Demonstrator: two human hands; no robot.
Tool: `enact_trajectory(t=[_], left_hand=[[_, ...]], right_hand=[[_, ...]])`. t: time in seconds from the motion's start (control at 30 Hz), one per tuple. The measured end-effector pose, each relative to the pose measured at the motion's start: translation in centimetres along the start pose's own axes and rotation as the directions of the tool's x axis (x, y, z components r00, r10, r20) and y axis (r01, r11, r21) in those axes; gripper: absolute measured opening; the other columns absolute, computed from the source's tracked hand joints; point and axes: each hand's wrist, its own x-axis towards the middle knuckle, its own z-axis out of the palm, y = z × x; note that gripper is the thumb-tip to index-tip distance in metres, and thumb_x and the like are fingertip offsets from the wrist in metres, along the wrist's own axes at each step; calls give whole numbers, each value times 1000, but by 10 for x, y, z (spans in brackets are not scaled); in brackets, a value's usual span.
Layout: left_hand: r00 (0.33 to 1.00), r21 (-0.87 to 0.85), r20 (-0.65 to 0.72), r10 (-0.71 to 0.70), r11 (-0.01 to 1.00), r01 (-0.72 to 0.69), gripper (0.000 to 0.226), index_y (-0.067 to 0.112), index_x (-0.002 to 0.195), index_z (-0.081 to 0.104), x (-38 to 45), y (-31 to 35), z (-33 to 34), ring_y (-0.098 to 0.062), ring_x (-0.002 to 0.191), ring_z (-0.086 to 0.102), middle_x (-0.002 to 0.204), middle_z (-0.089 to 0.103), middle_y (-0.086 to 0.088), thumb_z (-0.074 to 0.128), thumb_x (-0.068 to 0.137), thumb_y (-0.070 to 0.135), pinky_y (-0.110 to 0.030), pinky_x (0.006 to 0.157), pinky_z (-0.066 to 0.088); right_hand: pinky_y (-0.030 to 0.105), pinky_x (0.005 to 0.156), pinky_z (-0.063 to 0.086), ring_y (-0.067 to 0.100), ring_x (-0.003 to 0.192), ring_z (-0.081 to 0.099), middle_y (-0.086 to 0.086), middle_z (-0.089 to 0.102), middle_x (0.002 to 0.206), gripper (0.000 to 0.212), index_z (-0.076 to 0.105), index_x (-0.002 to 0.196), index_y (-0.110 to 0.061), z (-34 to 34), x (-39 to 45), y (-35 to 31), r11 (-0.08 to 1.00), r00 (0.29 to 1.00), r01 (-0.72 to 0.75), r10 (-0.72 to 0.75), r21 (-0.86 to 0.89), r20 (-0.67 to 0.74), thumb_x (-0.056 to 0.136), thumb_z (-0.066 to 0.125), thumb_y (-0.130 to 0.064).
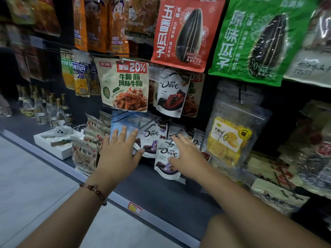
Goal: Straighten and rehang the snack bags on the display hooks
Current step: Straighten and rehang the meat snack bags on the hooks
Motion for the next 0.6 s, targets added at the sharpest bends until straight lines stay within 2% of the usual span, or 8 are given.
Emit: enact_trajectory(t=[0.17,0.47,0.53,0.6], left_hand=[[1000,2,18,-12,1000,12,69,25,155,18,2,3,-3,-34,148,13,162,15,-12,35,96,58,-50,118,18],[997,-19,52,-63,998,64,70,26,156,11,13,-4,-9,-34,149,11,163,8,-14,35,97,56,-50,118,19],[995,-26,57,-76,997,77,69,26,156,11,16,-7,-9,-33,149,11,163,9,-13,34,98,56,-49,118,18],[994,-29,68,-81,996,83,69,26,156,11,20,-7,-8,-33,149,11,163,9,-12,33,98,56,-48,118,18]], right_hand=[[42,122,12,22,150,7,3,9,164,73,18,155,-26,0,7,2,1000,1000,-14,14,11,2,93,56,-33],[41,122,11,24,150,6,4,7,164,73,16,155,-24,-8,39,-3,1000,1000,-6,6,-15,-7,94,54,-32],[42,121,17,24,149,12,4,8,163,74,17,155,-22,-11,50,-5,1000,1000,-15,15,6,-17,93,56,-32],[41,113,33,24,142,31,5,16,161,73,20,154,-19,-16,65,-5,996,998,-53,55,71,-23,92,58,-31]])
